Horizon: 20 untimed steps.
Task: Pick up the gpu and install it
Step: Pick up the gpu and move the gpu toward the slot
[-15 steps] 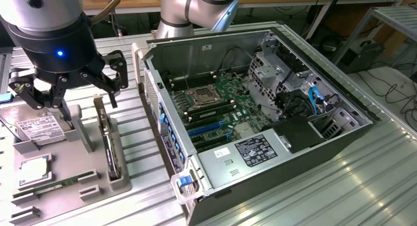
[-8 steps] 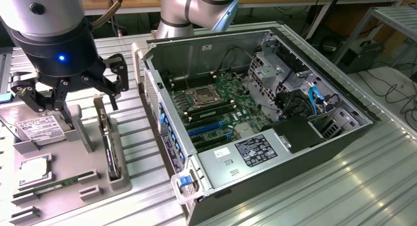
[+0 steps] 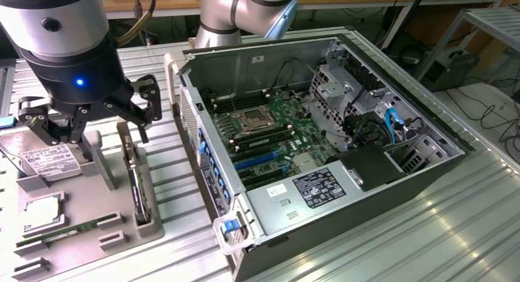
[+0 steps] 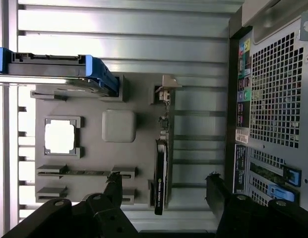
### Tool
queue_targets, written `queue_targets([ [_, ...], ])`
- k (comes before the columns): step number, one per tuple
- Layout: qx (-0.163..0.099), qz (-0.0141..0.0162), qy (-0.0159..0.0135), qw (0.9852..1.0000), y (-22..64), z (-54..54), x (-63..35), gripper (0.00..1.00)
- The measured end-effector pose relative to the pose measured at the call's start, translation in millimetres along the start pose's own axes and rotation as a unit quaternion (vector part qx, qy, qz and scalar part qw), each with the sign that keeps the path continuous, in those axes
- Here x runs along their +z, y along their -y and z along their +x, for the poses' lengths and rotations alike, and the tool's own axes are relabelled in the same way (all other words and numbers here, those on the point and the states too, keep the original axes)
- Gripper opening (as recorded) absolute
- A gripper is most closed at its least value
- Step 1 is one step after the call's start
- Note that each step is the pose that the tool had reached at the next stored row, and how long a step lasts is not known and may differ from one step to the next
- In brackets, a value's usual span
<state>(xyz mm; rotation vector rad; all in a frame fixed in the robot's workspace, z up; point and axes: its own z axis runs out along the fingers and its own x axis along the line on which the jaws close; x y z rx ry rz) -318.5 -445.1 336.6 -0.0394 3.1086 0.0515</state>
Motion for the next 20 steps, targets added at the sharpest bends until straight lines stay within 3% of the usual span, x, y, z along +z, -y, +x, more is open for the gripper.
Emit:
queue_targets([
  [4,0.005,0.0000,-0.0037,1.0000,0.4,0.2,6.5,0.78],
  [20,0.005,0.0000,-0.0064,1.0000,4.1,0.8,23.6,0.78],
])
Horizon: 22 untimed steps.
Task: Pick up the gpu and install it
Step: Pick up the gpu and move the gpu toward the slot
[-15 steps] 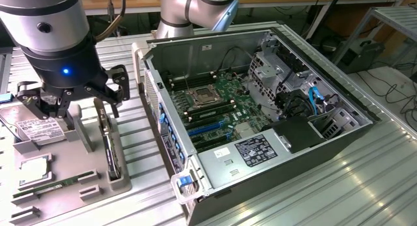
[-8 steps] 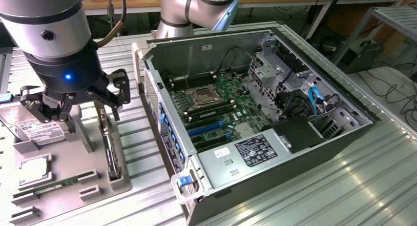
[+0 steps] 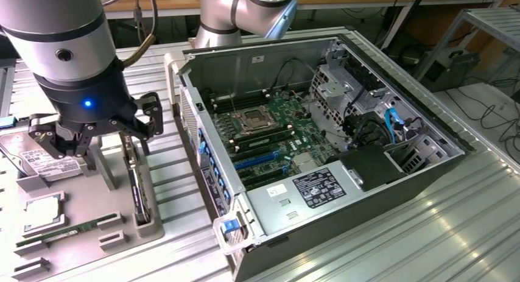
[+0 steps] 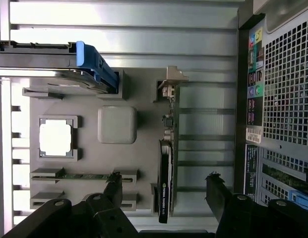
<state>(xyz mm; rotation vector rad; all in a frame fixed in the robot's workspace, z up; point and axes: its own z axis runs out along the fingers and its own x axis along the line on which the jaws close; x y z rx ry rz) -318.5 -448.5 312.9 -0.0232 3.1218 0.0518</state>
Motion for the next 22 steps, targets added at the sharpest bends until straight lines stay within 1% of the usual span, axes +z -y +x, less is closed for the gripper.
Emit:
queue_targets([
  [4,0.000,0.0000,-0.0015,1.0000,0.5,0.1,4.5,0.78],
  [6,0.000,0.0000,-0.0022,1.0000,1.1,0.2,9.0,0.78],
  [13,0.005,0.0001,-0.0028,1.0000,2.4,0.4,21.9,0.78],
  [22,0.005,0.0001,-0.0049,1.0000,2.9,0.7,37.1,0.78],
])
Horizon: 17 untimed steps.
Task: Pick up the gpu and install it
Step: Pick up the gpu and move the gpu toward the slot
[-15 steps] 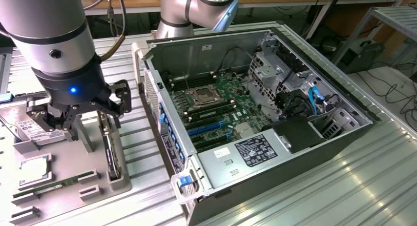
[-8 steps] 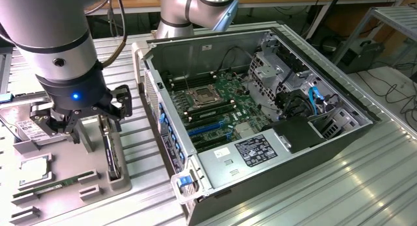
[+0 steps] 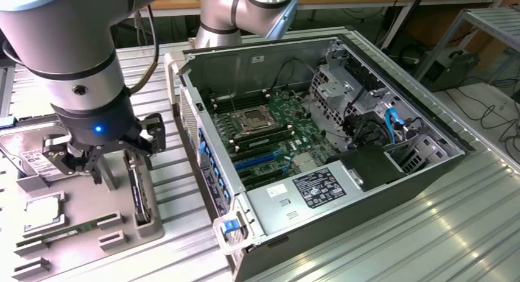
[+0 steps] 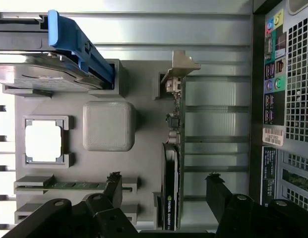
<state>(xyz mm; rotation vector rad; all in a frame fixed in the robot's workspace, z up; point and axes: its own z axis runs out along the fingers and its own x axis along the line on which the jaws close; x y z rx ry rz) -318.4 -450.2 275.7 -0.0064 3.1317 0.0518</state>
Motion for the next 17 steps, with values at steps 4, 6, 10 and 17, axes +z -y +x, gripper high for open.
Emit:
queue_targets([
  [4,0.000,0.0000,-0.0009,1.0000,0.2,0.1,6.3,0.78],
  [6,0.000,0.0000,-0.0012,1.0000,0.3,0.1,9.1,0.78],
  [10,0.000,-0.0001,-0.0015,1.0000,0.5,0.1,15.3,0.78],
  [17,0.000,0.0000,-0.0020,1.0000,0.9,-0.1,27.3,0.78],
])
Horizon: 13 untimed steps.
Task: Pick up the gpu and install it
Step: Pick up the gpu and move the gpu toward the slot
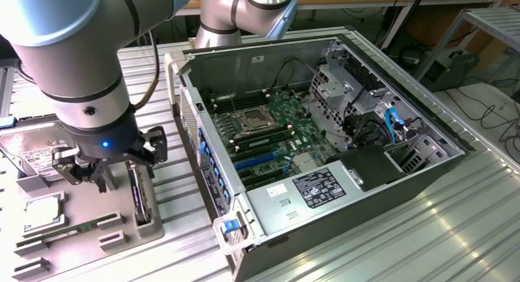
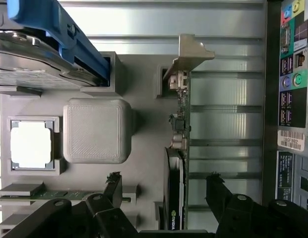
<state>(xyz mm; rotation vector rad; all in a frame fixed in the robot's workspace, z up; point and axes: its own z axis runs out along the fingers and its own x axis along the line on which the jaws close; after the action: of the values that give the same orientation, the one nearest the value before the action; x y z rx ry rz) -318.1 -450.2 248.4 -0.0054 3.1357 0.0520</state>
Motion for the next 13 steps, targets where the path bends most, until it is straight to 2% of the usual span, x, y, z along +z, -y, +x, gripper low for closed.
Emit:
queue_targets([
  [3,0.001,0.0001,-0.0011,1.0000,0.2,-0.9,5.9,0.78],
  [8,0.002,0.0004,-0.0014,1.0000,0.5,-4.3,13.5,0.78],
  [10,0.002,0.0005,-0.0013,1.0000,0.6,-4.7,15.1,0.77],
  [11,0.002,0.0005,-0.0014,1.0000,0.7,-4.7,15.5,0.69],
  [13,0.002,0.0005,-0.0013,1.0000,0.8,-4.8,16.5,0.69],
])
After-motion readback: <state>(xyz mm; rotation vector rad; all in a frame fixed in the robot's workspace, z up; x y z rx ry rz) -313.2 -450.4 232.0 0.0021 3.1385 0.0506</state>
